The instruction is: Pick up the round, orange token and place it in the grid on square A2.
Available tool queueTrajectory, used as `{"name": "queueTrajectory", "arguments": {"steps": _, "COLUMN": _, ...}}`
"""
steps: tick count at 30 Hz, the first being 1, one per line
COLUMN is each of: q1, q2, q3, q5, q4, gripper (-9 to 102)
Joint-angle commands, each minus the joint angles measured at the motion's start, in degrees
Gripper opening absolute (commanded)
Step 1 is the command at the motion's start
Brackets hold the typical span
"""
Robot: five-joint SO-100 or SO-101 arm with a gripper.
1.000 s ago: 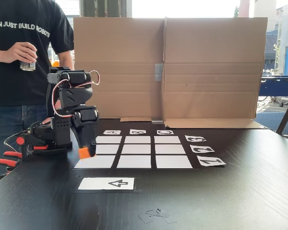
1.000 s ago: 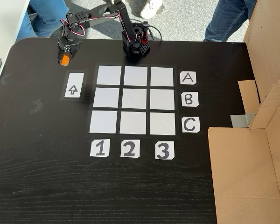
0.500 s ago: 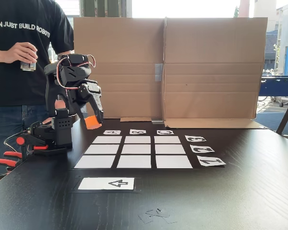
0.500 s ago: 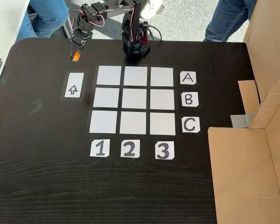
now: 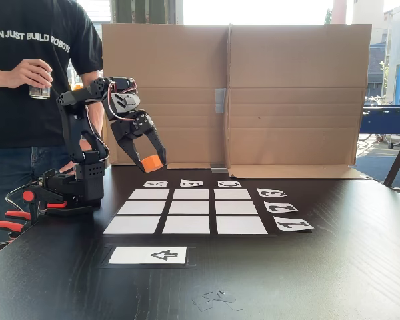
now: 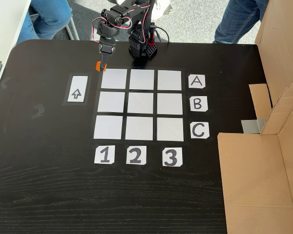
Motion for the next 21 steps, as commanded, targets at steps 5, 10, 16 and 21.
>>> {"name": "queueTrajectory", "arguments": {"steps": 5, "q1": -8.2, "q2": 8.9, "q3": 7.5, "q5": -3.7, "q4": 0.5, "gripper": -1}}
{"name": "queueTrajectory", "arguments": {"steps": 10, "q1": -10.9, "q2": 14.2, "q3": 11.6, "q5": -8.1, "q4": 2.2, "gripper": -1}}
{"name": "queueTrajectory", "arguments": {"steps": 16, "q1": -13.4, "q2": 20.1, "q3": 17.5, "q5": -14.6, "q4": 4.8, "gripper": -1}}
{"name": "queueTrajectory", "arguments": {"steps": 21, "q1": -17.1, "q2": 23.0, "q3": 23.0, "q5": -19.9, "q4": 7.5, "gripper": -1}}
